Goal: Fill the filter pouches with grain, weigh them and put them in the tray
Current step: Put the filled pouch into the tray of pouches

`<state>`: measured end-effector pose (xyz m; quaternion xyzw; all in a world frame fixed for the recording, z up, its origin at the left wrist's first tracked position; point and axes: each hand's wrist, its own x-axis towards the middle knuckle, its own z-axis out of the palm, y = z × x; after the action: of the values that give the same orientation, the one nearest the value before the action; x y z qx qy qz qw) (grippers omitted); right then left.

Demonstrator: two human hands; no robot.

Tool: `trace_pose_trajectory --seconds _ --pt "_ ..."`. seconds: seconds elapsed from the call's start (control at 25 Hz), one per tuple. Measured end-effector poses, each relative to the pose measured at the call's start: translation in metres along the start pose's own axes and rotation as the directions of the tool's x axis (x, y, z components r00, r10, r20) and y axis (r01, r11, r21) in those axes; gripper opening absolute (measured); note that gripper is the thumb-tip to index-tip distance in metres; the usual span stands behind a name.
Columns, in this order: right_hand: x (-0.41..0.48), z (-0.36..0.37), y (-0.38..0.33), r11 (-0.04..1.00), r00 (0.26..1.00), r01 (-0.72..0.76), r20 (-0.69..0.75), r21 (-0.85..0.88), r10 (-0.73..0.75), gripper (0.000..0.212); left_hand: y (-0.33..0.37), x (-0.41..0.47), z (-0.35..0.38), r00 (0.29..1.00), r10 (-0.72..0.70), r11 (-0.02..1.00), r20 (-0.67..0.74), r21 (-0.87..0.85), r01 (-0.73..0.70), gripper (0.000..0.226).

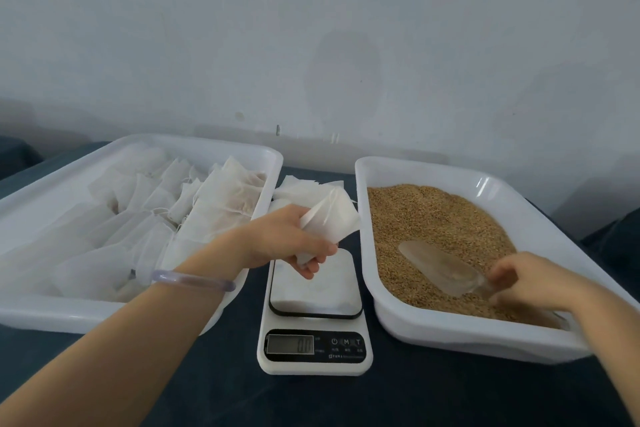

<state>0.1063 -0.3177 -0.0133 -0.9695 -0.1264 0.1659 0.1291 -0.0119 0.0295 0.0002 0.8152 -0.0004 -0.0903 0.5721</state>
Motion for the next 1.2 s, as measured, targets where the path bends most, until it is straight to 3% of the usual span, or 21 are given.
trace_pose_trajectory --seconds 0.12,0.24,0.32,0.48,0.68,0.88,1.2 --pt "0.003 0.001 -0.008 0.995 0.995 0.060 -0.077 -0.083 -0.067 0.017 0.000 -0.002 0.001 1.000 0.005 1.000 -0.010 -0.015 -0.005 0.009" --pt "0.002 0.001 -0.025 0.941 0.951 0.141 -0.223 -0.307 -0.216 0.020 0.001 -0.003 0.001 0.999 0.013 1.000 -0.031 -0.023 -0.013 0.008" --pt "0.002 0.005 -0.031 0.911 0.924 0.220 -0.224 -0.348 -0.309 0.023 0.001 -0.003 0.001 0.999 0.010 1.000 -0.032 -0.014 -0.010 0.008" --pt "-0.001 0.005 -0.025 0.949 0.943 0.273 -0.152 -0.155 -0.296 0.026 0.002 -0.004 0.002 1.000 0.003 1.000 -0.030 -0.004 -0.003 0.009" --pt "0.002 0.003 -0.012 0.966 0.944 0.164 -0.252 -0.201 -0.212 0.030 0.003 -0.005 0.003 1.000 0.002 1.000 -0.025 -0.005 -0.002 0.010" --pt "-0.003 0.002 -0.009 0.980 0.943 0.182 -0.296 0.085 -0.150 0.034 0.004 -0.006 0.003 1.000 0.000 1.000 -0.024 0.000 0.000 0.011" --pt "-0.007 0.002 -0.009 0.981 0.939 0.169 -0.317 0.099 -0.130 0.032 0.003 -0.006 0.003 1.000 0.003 1.000 -0.024 0.012 -0.003 0.019"
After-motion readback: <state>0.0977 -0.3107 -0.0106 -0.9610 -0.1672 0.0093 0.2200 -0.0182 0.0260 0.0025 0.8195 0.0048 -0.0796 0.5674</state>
